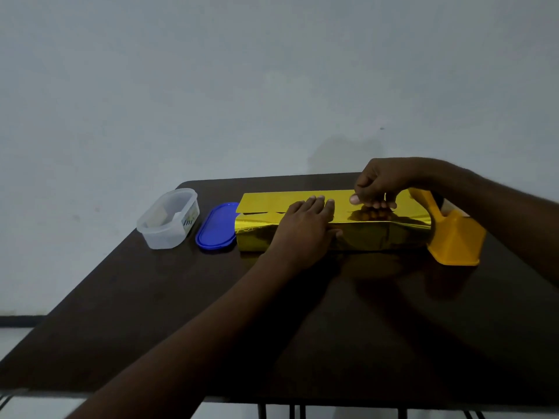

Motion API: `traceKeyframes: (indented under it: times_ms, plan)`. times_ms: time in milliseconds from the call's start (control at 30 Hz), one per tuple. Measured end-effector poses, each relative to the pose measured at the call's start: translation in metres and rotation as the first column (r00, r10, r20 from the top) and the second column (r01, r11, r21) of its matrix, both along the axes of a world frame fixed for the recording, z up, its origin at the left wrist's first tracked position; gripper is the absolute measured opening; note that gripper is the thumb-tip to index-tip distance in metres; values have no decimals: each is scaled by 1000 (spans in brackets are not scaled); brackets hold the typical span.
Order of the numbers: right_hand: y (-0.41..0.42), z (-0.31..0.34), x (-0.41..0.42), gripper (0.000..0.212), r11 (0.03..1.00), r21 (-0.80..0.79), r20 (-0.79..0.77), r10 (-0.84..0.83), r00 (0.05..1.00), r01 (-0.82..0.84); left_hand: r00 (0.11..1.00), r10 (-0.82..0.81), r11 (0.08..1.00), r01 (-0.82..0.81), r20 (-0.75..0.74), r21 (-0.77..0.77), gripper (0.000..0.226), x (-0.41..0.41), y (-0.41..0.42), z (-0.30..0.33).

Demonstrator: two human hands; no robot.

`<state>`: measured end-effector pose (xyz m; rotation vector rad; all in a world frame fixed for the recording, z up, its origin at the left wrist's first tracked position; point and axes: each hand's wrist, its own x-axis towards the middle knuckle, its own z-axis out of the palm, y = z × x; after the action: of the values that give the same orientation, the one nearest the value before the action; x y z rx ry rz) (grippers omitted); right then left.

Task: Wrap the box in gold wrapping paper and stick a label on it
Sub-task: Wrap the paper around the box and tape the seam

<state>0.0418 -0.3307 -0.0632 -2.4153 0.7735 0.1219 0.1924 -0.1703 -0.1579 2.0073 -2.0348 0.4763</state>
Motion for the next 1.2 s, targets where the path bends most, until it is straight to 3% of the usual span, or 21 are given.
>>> traceKeyframes:
  times_ms: [367, 633, 800, 867, 933, 1033, 1100, 1200]
  plan:
    - [-3, -1, 6, 30, 986, -147, -98, 61, 993, -75, 1000, 2, 1000, -2, 2, 8, 63, 2, -2, -1]
    - [-8, -10, -3, 58, 923, -384, -149, -85, 985, 21, 1000, -3, 1000, 3, -20, 24, 63, 4, -2, 0]
    - [-12, -7, -24, 54, 896, -443, -139, -112, 984, 40, 1000, -5, 1000, 6, -31, 17, 63, 5, -3, -1]
    - [-9, -3, -31, 42, 875, -481, -143, -142, 979, 56, 1000, -7, 1000, 7, -28, 19, 63, 5, -3, -1]
    - [2, -2, -34, 28, 817, -569, -66, -154, 986, 90, 1000, -5, 1000, 5, -27, 16, 63, 4, -3, -1]
    - [35, -18, -34, 16, 715, -647, 254, -124, 959, 264, 1000, 3, 1000, -3, -17, 22, 63, 5, -4, -1]
    - [58, -40, -32, 33, 751, -602, 338, -67, 939, 270, 1000, 7, 1000, -7, -15, 19, 63, 5, -4, -1]
    - [75, -70, -36, 57, 811, -571, 154, -48, 987, 129, 1000, 4, 1000, -4, -16, 17, 62, 5, -4, -1]
